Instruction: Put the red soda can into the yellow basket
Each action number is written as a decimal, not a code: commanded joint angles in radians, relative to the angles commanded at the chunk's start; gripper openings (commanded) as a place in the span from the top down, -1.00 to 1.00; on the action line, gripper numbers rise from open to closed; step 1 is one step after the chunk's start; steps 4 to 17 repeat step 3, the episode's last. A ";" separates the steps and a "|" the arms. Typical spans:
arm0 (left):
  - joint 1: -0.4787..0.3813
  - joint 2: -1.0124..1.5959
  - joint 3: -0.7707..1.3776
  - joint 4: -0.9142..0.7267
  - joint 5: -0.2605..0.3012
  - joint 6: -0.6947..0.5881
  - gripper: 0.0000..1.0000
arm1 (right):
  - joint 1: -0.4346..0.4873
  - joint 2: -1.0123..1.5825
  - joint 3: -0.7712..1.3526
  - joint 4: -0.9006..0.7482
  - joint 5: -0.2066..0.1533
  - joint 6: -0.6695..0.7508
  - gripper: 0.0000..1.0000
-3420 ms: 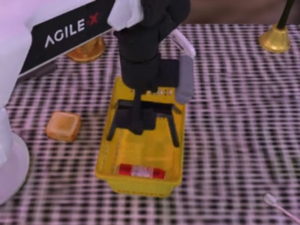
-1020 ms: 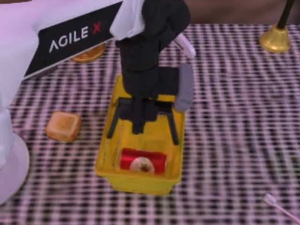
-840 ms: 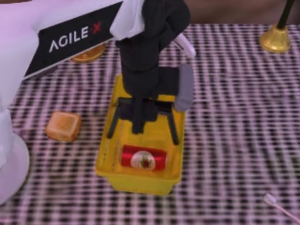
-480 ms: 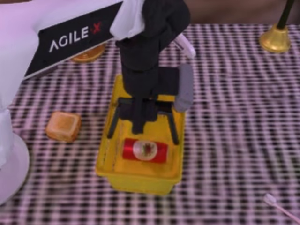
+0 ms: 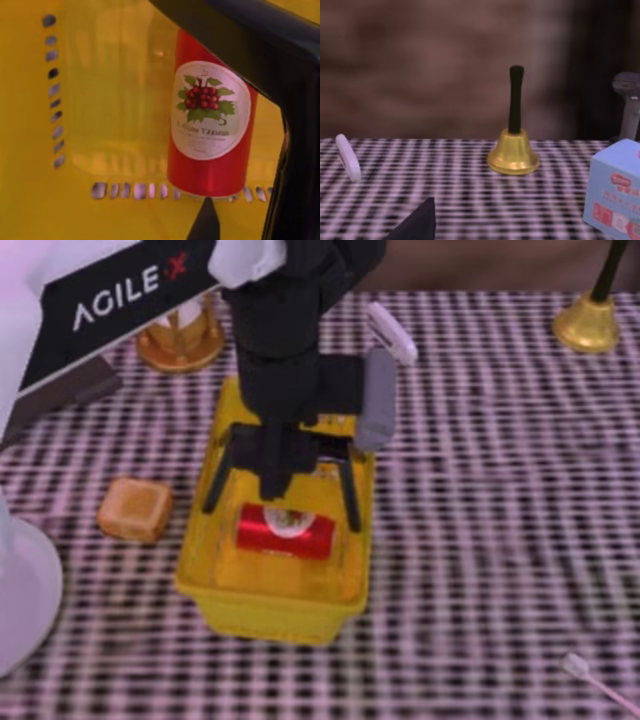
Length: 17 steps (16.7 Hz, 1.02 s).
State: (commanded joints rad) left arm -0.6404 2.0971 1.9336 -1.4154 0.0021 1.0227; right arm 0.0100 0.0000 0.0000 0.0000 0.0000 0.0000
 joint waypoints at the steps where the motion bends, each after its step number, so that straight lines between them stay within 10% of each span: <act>1: 0.010 -0.007 0.023 -0.030 0.000 0.007 1.00 | 0.000 0.000 0.000 0.000 0.000 0.000 -1.00; 17: 0.022 -0.017 0.049 -0.059 0.000 0.014 1.00 | 0.000 0.000 0.000 0.000 0.000 0.000 -1.00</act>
